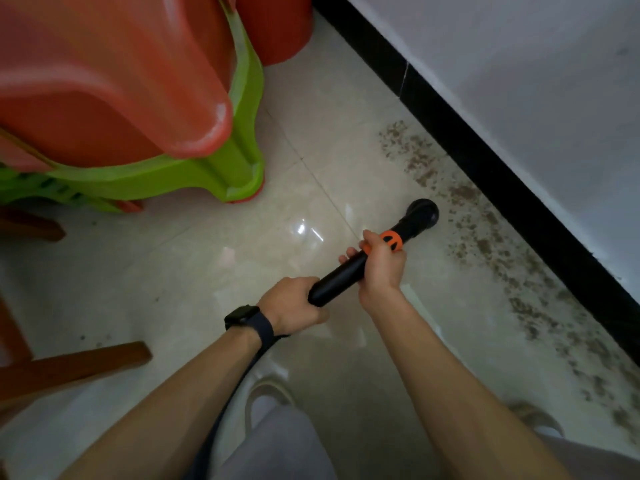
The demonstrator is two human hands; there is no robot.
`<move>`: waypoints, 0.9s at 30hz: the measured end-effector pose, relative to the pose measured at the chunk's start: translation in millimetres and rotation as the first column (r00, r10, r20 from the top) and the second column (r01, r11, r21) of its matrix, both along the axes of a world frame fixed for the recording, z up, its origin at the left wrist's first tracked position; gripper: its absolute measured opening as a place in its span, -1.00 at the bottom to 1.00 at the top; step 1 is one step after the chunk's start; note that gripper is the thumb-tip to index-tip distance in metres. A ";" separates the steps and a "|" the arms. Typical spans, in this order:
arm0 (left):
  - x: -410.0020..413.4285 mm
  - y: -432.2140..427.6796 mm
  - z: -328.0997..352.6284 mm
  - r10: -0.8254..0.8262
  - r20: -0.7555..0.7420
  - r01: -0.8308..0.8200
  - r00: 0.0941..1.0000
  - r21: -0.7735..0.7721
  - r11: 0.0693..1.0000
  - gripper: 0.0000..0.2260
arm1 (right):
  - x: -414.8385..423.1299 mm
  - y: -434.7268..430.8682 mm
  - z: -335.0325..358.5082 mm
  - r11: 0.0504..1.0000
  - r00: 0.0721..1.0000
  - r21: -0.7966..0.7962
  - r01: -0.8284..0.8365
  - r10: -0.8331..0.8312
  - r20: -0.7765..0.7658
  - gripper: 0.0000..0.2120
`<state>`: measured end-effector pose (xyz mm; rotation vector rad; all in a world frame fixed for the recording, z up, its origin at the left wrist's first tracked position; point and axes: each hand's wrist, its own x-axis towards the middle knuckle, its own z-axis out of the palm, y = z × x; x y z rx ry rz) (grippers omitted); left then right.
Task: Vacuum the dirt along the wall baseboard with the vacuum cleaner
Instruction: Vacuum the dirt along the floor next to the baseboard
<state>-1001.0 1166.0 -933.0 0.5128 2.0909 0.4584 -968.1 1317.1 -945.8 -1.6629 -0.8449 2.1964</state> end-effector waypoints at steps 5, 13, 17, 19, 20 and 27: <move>27.0 -65.6 -4.5 0.274 0.000 -0.274 0.962 -0.012 0.962 -0.89 | -7.5 -64.5 -8.2 0.973 0.976 -0.076 -0.217 0.219 0.016 -0.61; 12.3 -90.0 -0.4 0.312 -0.033 -0.314 0.949 -0.096 0.944 -0.90 | -27.7 -91.3 -10.5 0.945 0.947 -0.052 -0.321 0.320 -0.039 -0.68; -2.5 -46.6 0.8 0.106 -0.020 -0.107 0.994 -0.081 0.991 -0.75 | -26.2 -47.3 -9.6 0.975 0.975 -0.006 -0.222 0.222 -0.020 -0.72; -16.9 -23.8 4.0 0.018 -0.034 -0.021 0.999 -0.085 0.996 -0.76 | -36.1 -22.7 -4.3 0.978 0.977 -0.010 -0.209 0.209 -0.049 -0.76; -24.7 -13.1 7.2 -0.008 -0.042 0.004 0.999 -0.081 0.997 -0.76 | -44.4 -11.4 -1.1 0.975 0.973 -0.013 -0.221 0.220 -0.065 -0.78; -38.1 42.4 16.9 0.116 -0.042 -0.118 0.992 -0.038 0.992 -0.77 | -88.5 35.7 11.6 0.920 0.915 -0.032 -0.390 0.383 -0.129 -0.83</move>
